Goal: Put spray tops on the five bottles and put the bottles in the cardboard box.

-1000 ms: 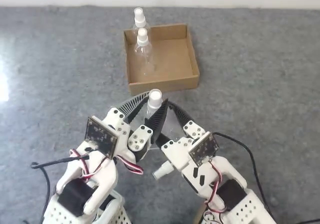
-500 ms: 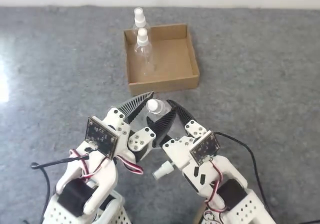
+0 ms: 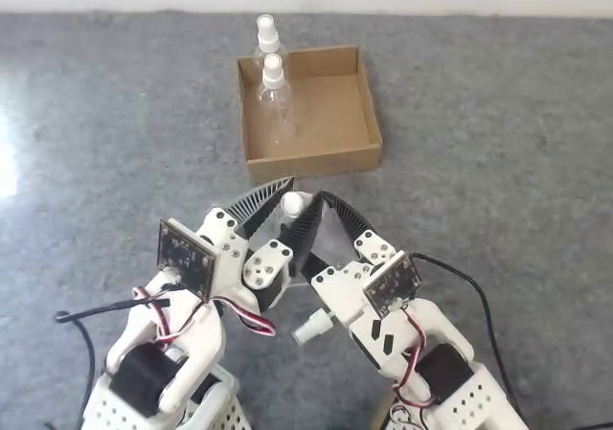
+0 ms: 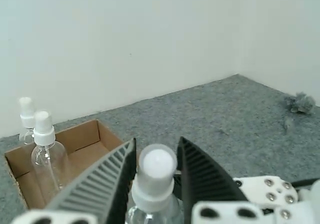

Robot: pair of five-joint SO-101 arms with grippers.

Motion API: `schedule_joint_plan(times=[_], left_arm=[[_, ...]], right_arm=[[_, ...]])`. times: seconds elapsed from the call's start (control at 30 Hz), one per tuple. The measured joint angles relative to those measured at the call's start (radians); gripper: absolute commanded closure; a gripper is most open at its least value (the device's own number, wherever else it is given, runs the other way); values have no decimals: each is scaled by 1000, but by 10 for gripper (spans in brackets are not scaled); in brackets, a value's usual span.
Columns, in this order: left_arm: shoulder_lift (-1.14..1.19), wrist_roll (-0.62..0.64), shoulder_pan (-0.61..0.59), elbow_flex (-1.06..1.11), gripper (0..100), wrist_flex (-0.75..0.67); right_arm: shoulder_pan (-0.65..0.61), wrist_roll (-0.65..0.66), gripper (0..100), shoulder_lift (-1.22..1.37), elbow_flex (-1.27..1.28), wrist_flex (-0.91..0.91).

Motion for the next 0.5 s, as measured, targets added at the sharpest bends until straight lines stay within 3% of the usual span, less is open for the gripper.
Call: schedule_joint_plan(times=[0.5], left_arm=[[0,-25,20,-8,945,-21]], right_arm=[[-5,3,957,0,0,2]])
